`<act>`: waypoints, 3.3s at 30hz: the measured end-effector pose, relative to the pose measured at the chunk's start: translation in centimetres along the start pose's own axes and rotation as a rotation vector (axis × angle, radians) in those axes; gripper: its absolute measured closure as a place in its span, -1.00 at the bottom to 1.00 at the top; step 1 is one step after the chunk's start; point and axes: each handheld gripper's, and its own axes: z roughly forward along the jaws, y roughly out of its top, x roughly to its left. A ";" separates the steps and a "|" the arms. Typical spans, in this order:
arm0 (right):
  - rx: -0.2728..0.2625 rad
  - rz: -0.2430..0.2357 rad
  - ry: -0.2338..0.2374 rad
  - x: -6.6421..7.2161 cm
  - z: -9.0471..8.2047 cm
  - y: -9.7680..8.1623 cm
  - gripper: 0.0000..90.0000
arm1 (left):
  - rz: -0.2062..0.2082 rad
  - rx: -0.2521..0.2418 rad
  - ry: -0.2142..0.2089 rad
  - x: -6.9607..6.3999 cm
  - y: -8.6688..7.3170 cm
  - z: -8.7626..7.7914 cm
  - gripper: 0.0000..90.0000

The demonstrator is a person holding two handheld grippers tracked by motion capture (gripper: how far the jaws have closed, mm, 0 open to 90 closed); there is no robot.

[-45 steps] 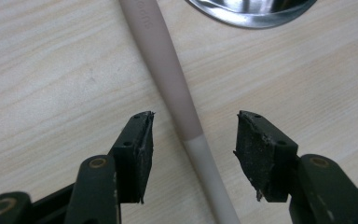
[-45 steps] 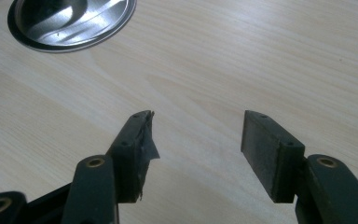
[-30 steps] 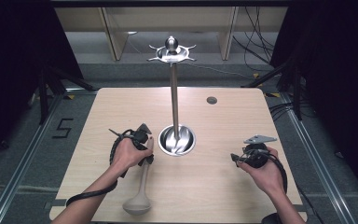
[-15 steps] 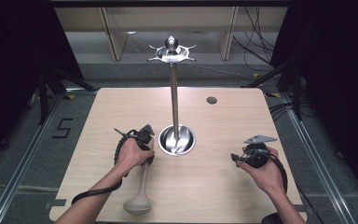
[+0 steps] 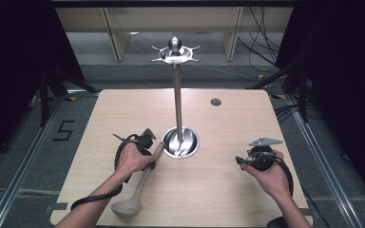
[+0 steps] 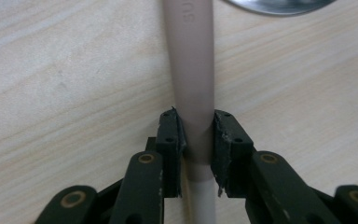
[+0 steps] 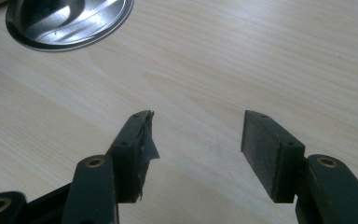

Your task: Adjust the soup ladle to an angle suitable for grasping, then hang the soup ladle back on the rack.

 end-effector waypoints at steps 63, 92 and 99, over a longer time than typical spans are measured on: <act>-0.034 -0.015 -0.004 -0.3 0.4 0.1 -0.01 | 0.348 -1.015 -0.125 3.8 -9.7 -13.0 0.64; -0.038 -0.020 -0.002 -0.6 0.5 0.1 -0.01 | 0.441 -0.987 -0.122 3.9 -5.7 -15.1 0.64; -0.027 0.002 -0.003 -0.6 0.3 0.3 -0.02 | 0.468 -0.966 -0.132 4.0 -4.8 -15.3 0.64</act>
